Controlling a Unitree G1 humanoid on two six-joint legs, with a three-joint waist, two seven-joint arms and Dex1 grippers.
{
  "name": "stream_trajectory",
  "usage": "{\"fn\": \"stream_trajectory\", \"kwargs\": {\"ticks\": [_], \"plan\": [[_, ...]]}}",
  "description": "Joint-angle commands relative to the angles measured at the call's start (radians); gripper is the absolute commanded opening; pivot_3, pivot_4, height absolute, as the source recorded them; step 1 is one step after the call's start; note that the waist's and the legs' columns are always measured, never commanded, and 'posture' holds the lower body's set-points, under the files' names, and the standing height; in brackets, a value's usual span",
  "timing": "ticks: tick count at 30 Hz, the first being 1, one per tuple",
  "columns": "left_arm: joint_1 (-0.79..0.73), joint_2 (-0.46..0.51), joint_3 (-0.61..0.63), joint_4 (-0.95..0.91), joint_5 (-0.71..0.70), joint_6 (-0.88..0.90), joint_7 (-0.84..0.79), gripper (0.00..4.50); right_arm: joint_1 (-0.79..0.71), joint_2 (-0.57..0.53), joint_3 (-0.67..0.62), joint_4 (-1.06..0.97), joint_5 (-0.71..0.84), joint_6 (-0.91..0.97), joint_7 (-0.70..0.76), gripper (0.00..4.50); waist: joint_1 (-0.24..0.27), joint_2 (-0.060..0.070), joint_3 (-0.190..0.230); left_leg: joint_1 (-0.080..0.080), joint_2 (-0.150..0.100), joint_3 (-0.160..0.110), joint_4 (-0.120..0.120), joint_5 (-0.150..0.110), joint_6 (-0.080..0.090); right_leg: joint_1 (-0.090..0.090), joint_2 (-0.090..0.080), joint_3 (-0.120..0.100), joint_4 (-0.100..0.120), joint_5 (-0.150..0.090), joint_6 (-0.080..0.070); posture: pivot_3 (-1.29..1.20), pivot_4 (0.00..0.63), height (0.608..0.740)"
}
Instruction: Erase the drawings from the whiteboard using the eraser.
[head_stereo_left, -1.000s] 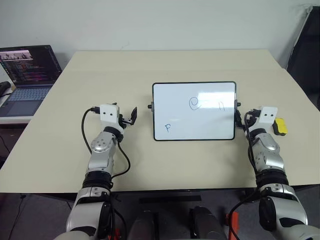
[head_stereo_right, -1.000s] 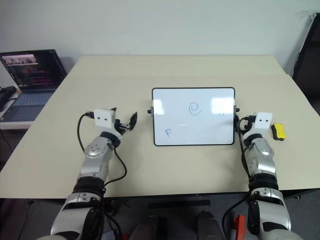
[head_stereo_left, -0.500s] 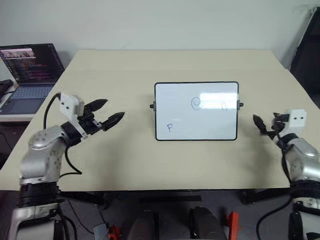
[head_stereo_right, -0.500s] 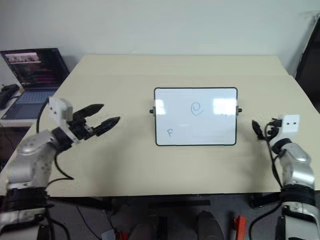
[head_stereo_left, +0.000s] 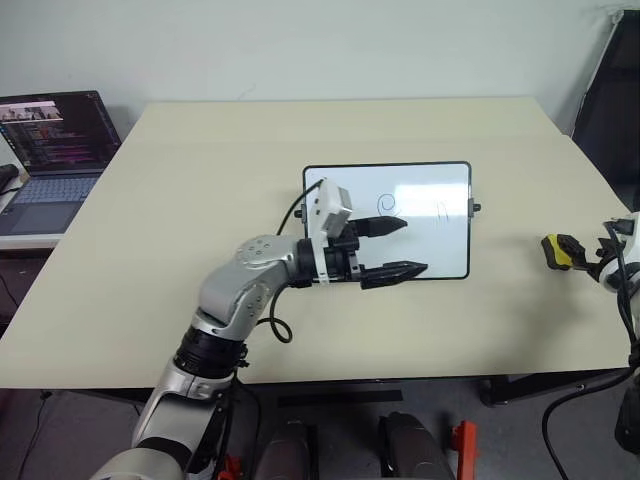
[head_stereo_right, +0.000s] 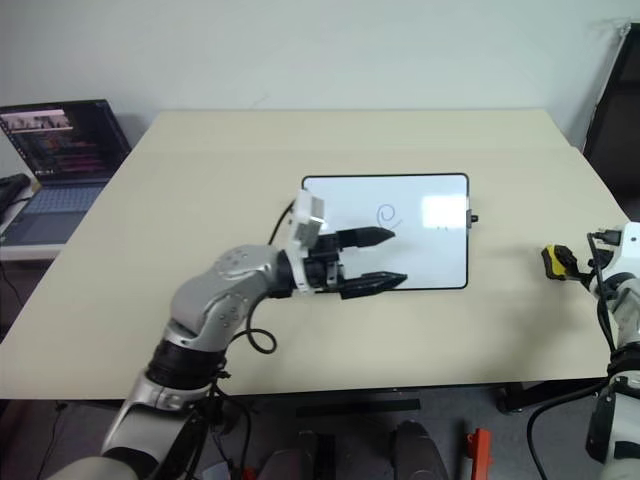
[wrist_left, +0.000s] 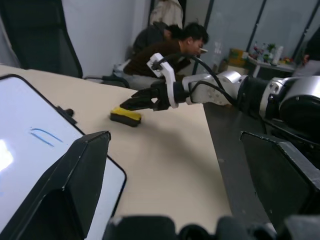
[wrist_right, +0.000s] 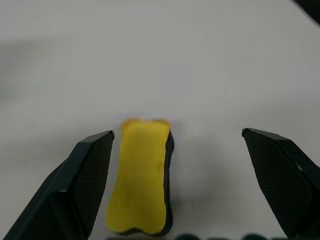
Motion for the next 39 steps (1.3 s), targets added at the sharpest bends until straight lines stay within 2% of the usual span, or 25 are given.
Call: {"fn": "stream_trajectory", "kwargs": {"ticks": [1, 7, 14, 34, 37, 39], "plan": [[0.010, -0.014, 0.002, -0.057, 0.007, -0.017, 0.006, 4.50, -0.050, -0.035, 0.010, 0.034, -0.018, -0.040, 0.044, 4.49, 0.002, 0.000, 0.000, 0.000, 0.000, 0.000, 0.000, 0.000, 0.000, 0.000, 0.000, 0.000, 0.000, 0.000, 0.000, 0.00, 0.150, 0.740], [0.031, -0.022, 0.000, -0.092, 0.010, -0.001, 0.018, 4.50, -0.080, -0.031, 0.023, 0.085, -0.040, -0.049, 0.066, 4.49, 0.007, 0.000, 0.000, -0.001, 0.000, 0.000, 0.001, 0.000, 0.000, 0.000, 0.000, 0.000, 0.000, 0.000, 0.001, 0.00, 0.150, 0.740], [0.052, -0.019, -0.012, -0.103, 0.041, -0.013, 0.026, 4.50, -0.107, -0.026, 0.050, 0.119, -0.078, -0.064, 0.029, 4.49, 0.006, 0.000, 0.000, 0.000, 0.000, 0.000, 0.001, 0.000, 0.000, 0.000, 0.000, 0.000, 0.000, 0.000, 0.001, 0.00, 0.150, 0.740], [0.076, -0.015, 0.001, -0.123, 0.039, 0.012, 0.037, 4.50, -0.116, -0.003, 0.063, 0.147, -0.091, -0.045, 0.022, 4.49, 0.006, 0.000, 0.000, 0.000, 0.000, 0.000, 0.001, 0.000, 0.000, 0.000, 0.000, 0.000, 0.000, 0.000, 0.001, 0.00, 0.150, 0.740], [0.078, -0.016, -0.004, -0.123, 0.039, 0.014, 0.038, 4.50, -0.115, -0.001, 0.057, 0.144, -0.087, -0.055, 0.012, 3.96, 0.006, 0.000, 0.000, 0.000, 0.000, 0.000, 0.001, 0.000, 0.000, 0.000, 0.000, 0.000, 0.000, 0.000, 0.001, 0.00, 0.150, 0.740], [0.082, -0.018, -0.008, -0.127, 0.036, 0.019, 0.039, 4.50, -0.114, -0.002, 0.056, 0.144, -0.087, -0.055, 0.011, 3.31, 0.006, 0.000, 0.000, 0.000, 0.000, 0.000, 0.001, 0.000, 0.000, 0.000, 0.000, 0.000, 0.000, 0.000, 0.001, 0.00, 0.150, 0.740]]}}
